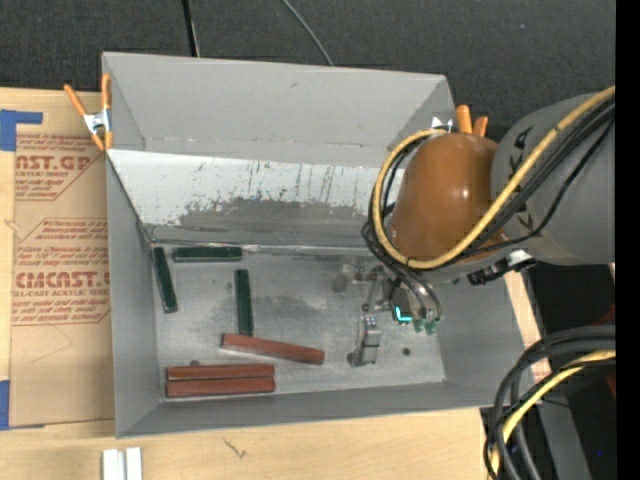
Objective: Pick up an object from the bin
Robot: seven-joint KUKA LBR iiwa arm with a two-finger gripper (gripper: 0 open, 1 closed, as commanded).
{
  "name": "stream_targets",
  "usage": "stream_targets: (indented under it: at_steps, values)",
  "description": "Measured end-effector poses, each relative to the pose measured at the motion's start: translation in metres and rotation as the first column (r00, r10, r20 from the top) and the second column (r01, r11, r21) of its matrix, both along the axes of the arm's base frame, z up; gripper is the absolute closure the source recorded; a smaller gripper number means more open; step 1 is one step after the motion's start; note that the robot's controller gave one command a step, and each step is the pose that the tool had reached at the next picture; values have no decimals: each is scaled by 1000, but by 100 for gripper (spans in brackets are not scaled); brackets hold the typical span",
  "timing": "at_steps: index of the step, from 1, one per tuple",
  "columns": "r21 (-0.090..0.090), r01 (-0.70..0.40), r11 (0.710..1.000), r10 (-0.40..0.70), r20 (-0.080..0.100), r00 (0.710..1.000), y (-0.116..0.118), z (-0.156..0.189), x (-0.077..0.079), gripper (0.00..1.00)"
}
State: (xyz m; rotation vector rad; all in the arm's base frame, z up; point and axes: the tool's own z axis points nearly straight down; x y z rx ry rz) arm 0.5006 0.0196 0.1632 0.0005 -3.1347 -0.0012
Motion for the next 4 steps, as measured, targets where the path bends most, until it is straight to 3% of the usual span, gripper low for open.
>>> stream_targets:
  at_steps: [1,2,3,4]
  values:
    - [0,0,1000,0,7,1000,0,3,2,0]
    - [0,-135,991,135,9,991,37,-93,-12,100]
    - [0,-135,991,135,9,991,37,-93,-12,100]
    - [-1,-134,991,134,9,991,39,50,-10,100]
